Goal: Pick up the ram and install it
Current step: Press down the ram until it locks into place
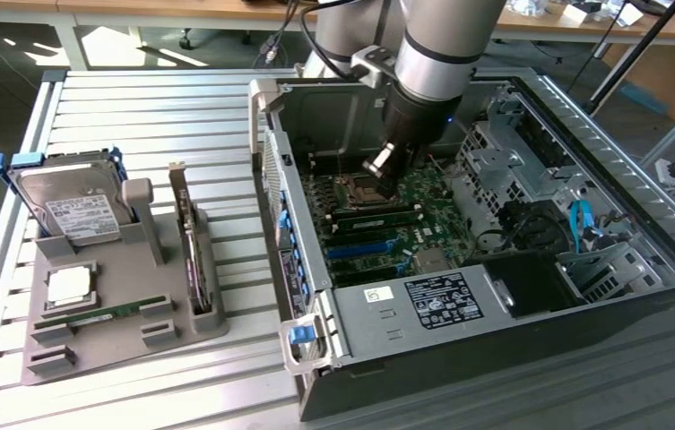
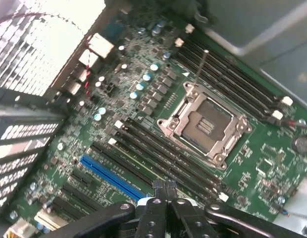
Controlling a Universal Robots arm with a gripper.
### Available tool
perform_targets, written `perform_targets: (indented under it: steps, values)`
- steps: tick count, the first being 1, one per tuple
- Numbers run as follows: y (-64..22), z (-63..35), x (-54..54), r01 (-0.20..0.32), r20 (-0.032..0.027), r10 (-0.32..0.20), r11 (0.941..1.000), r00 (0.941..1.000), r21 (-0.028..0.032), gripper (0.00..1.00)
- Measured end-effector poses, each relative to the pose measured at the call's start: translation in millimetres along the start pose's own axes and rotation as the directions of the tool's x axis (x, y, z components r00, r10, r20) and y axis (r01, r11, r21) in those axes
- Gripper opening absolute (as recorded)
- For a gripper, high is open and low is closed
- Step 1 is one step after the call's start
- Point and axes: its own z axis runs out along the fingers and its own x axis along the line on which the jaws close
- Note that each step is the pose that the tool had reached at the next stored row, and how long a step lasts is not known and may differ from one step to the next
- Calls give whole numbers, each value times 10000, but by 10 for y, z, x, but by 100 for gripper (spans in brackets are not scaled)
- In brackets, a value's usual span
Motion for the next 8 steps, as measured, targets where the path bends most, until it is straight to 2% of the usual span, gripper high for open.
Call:
perform_targets:
  steps: [5,6,8]
  values:
    - [0,5,0,-920,9,920,9958,9958,39,10]
    - [0,8,0,-1272,14,1272,9919,9919,53,10]
    - [0,10,0,-1638,18,1638,9865,9865,69,10]
